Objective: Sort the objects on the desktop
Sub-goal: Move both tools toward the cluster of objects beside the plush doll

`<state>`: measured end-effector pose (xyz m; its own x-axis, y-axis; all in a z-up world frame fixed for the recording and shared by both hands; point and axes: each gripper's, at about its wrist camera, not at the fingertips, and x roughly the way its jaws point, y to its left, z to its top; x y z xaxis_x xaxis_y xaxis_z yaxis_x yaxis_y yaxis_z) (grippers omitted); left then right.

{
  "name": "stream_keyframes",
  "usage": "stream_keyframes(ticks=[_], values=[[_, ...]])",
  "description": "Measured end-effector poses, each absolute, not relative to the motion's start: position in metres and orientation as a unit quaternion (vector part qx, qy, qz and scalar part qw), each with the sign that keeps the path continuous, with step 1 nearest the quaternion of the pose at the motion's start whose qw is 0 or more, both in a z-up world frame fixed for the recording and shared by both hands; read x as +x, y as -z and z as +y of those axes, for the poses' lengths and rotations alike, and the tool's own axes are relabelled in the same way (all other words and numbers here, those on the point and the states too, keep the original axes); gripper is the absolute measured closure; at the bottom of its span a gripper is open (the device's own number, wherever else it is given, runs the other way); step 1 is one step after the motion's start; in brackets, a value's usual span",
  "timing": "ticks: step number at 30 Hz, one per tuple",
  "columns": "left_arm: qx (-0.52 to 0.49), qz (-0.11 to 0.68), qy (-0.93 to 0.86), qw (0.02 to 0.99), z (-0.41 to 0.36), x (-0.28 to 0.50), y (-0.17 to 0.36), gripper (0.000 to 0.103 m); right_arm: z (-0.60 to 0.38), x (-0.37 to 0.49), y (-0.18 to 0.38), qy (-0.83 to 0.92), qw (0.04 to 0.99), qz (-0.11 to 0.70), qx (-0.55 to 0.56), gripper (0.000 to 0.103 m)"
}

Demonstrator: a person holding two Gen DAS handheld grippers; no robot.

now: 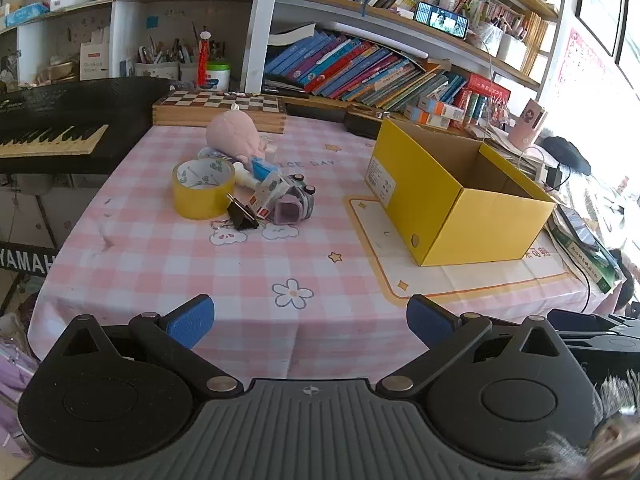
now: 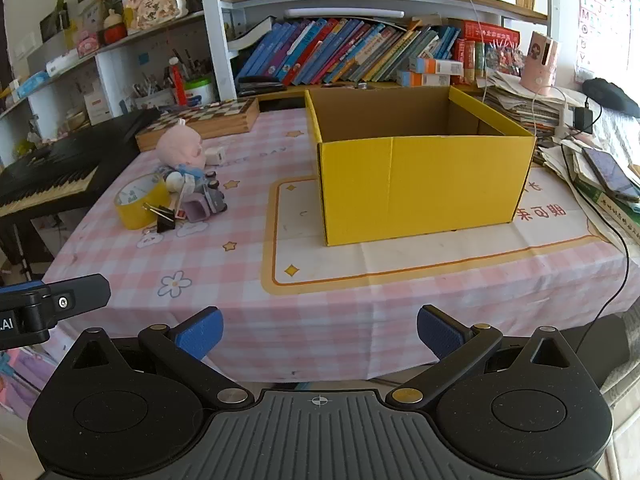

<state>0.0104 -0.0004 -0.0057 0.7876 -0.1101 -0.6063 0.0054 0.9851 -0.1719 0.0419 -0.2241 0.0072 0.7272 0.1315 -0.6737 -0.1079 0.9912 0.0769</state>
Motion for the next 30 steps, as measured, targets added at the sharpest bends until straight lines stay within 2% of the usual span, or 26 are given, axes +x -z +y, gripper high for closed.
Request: stream_keyframes(ticks=[30], values=[[-0.102,0.337,0.046,0.935,0.011,0.011,0.006,0.0,-0.212,0.04,-0.012,-0.075,0.934,0.349,0.0,0.0]])
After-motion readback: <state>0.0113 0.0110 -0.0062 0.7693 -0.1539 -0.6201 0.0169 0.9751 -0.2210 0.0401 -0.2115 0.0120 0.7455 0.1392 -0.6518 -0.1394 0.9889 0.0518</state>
